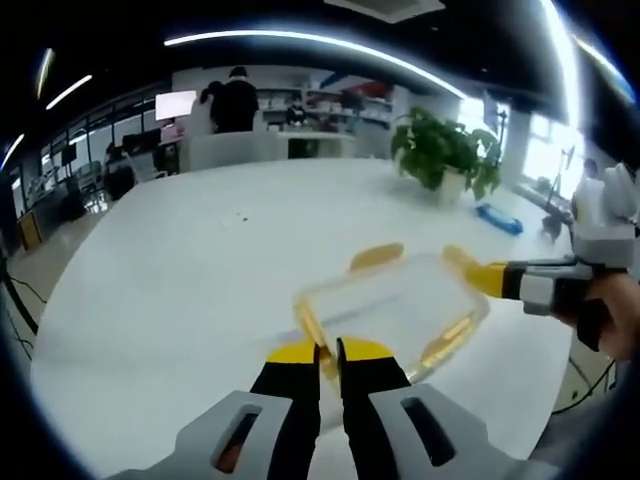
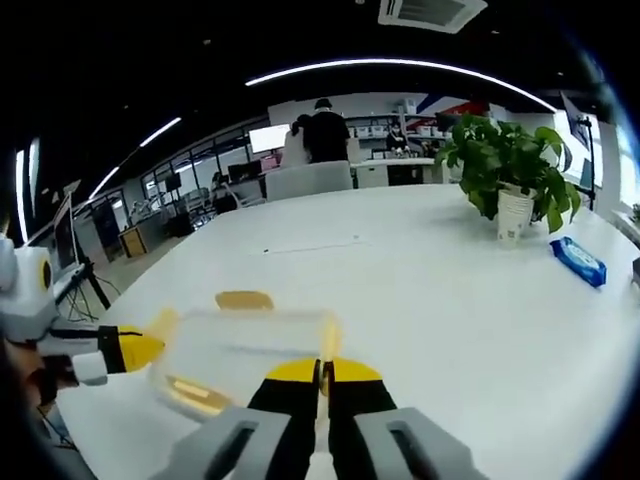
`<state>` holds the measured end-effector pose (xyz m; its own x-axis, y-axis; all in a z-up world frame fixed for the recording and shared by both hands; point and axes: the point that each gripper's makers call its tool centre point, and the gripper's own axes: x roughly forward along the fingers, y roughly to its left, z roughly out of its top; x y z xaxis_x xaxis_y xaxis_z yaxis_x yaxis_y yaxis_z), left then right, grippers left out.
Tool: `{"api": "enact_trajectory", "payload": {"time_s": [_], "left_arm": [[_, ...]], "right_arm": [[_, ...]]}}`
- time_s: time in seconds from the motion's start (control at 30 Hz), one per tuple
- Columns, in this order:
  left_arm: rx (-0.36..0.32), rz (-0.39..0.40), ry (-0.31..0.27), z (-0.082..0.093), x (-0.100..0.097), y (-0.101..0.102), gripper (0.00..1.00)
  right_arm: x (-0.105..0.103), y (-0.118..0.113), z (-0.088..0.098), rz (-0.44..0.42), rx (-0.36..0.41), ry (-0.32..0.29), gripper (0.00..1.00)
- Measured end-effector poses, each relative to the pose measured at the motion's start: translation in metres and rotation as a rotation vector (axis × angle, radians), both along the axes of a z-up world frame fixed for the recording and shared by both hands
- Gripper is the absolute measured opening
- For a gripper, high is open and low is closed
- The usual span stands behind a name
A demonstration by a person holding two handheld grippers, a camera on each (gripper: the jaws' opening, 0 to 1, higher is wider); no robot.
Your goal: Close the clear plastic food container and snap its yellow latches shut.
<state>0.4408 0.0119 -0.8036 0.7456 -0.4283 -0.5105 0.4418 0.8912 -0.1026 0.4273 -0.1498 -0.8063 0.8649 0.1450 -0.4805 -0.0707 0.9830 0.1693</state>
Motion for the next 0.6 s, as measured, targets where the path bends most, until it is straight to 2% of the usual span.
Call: {"api": "enact_trajectory", "payload": {"time_s": [0.23, 0.27, 0.33, 0.43, 0.5, 0.6], "left_arm": [[-0.001, -0.001, -0.001, 0.0002, -0.0001, -0.0001, 0.03], [-0.026, 0.009, 0.02, 0.0002, 0.0003, 0.0003, 0.03], [-0.046, 0.011, 0.035, 0.0005, 0.0016, 0.0014, 0.04], [-0.043, 0.003, 0.033, 0.0005, 0.0001, 0.0001, 0.05], [-0.04, 0.003, 0.032, 0.0009, -0.0007, 0.0002, 0.05], [-0.042, 0.022, 0.036, 0.0006, -0.0018, 0.0037, 0.14]], "right_arm": [[0.0013, 0.0009, -0.0003, -0.005, 0.012, -0.003, 0.0], [0.0015, 0.0006, 0.0003, -0.008, 0.027, 0.0, 0.0], [0.0018, 0.0013, 0.0003, 0.008, 0.008, 0.01, 0.0], [0.0022, -0.0014, -0.0003, -0.016, 0.05, 0.009, 0.0], [0.0021, -0.0036, -0.0002, -0.018, 0.052, 0.012, 0.0], [0.0014, -0.0066, -0.0001, -0.032, 0.081, 0.019, 0.01]]}}
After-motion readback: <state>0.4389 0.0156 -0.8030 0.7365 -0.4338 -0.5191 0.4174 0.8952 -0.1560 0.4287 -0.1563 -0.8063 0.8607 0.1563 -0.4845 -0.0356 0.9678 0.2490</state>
